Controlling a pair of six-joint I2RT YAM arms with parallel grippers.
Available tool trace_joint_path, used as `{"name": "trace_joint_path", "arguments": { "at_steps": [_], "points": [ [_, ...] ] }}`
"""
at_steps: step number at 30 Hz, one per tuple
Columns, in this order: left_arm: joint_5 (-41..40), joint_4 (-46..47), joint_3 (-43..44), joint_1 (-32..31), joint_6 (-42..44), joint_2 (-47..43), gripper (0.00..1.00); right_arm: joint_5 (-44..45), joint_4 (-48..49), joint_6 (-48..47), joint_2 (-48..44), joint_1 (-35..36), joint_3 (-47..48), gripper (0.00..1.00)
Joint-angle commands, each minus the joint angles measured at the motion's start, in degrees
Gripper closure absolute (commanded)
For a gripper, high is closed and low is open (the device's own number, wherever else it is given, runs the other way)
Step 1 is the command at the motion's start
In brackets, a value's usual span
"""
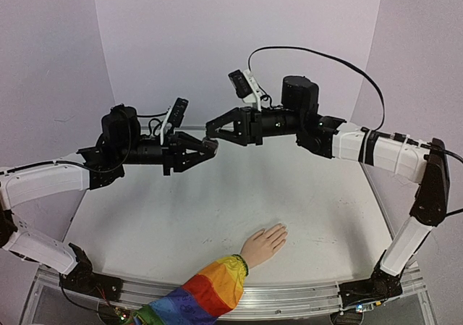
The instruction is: Paint the nails
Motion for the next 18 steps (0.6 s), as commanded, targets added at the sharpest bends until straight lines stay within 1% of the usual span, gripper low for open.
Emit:
{"name": "trace_joint_path", "arguments": {
  "at_steps": [1,3,5,7,10,14,18],
  "points": [
    [-19.49,-0.87,1.35,-0.55,5.93,-3.31,1.0,18.58,-6.11,0.72,-5.67,-1.04,1.8,0.35],
    [-30.16,-3.95,2.14,-3.57,11.74,-3.59,1.0,28.85,-11.84,0.77,-5.8,-1.08,2.71,0.25],
    [-41.09,-5.38,2.95,-6.6,16.61,-3.09,1.0,35.11,-15.18,2.15,-5.94,-1.17,2.95,0.21],
    [-48.77,-5.76,3.66,-8.49,18.49,-2.43,1.0,35.99,-16.55,3.86,-5.35,-0.89,4.19,0.2],
    [-56.83,-5.69,4.46,-10.47,19.45,-1.23,1.0,38.53,-18.67,7.22,-3.87,0.36,6.62,0.25],
    [-61.34,-5.6,5.66,-12.25,19.93,0.52,1.0,41.38,-19.46,9.42,-2.56,2.21,8.66,0.27],
    [-61.97,-5.52,6.65,-12.66,19.77,1.61,1.0,41.6,-19.5,10.58,-0.78,3.14,9.91,0.29]
  ]
}}
